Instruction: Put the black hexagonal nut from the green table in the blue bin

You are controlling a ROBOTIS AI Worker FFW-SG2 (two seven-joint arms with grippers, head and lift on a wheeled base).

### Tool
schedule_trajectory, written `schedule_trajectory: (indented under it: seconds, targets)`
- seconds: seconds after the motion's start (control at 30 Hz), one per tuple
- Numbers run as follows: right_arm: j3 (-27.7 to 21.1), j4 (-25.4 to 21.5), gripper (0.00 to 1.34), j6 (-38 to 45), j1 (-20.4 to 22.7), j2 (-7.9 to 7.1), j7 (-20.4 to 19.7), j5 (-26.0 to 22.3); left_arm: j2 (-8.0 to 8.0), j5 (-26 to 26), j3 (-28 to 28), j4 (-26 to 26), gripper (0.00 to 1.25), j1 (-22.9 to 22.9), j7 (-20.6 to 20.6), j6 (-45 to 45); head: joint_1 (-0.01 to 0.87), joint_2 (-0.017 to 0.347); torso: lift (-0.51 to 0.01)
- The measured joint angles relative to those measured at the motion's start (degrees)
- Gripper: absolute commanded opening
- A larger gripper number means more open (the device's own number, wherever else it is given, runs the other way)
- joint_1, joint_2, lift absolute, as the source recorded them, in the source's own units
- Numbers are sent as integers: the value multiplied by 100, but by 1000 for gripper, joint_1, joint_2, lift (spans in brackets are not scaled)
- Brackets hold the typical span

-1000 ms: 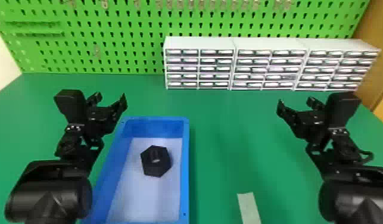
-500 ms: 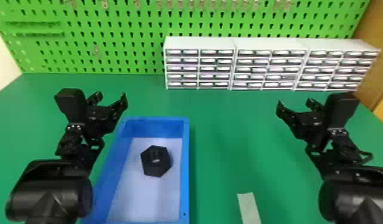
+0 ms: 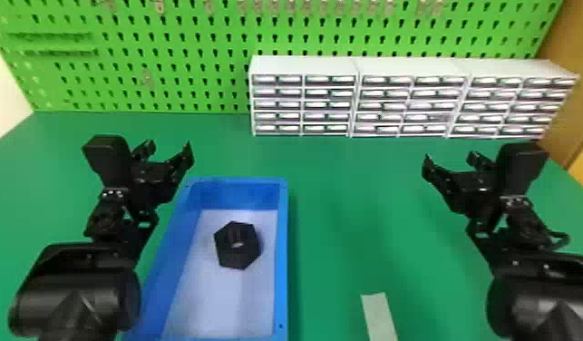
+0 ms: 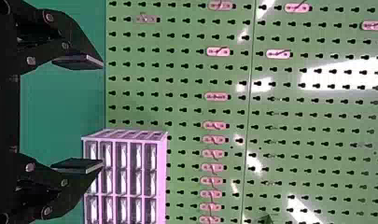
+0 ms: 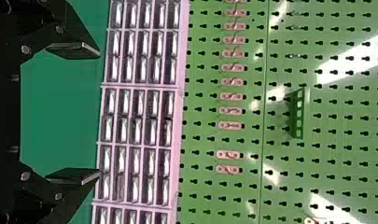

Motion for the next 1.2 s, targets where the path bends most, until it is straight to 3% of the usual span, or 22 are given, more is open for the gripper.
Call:
schedule_trajectory:
  seconds: [1.2]
  targets:
    - [-15,-9,962,9,10,18,-5,-44,0,61,-4,2,752,61,0,0,686,52,-97]
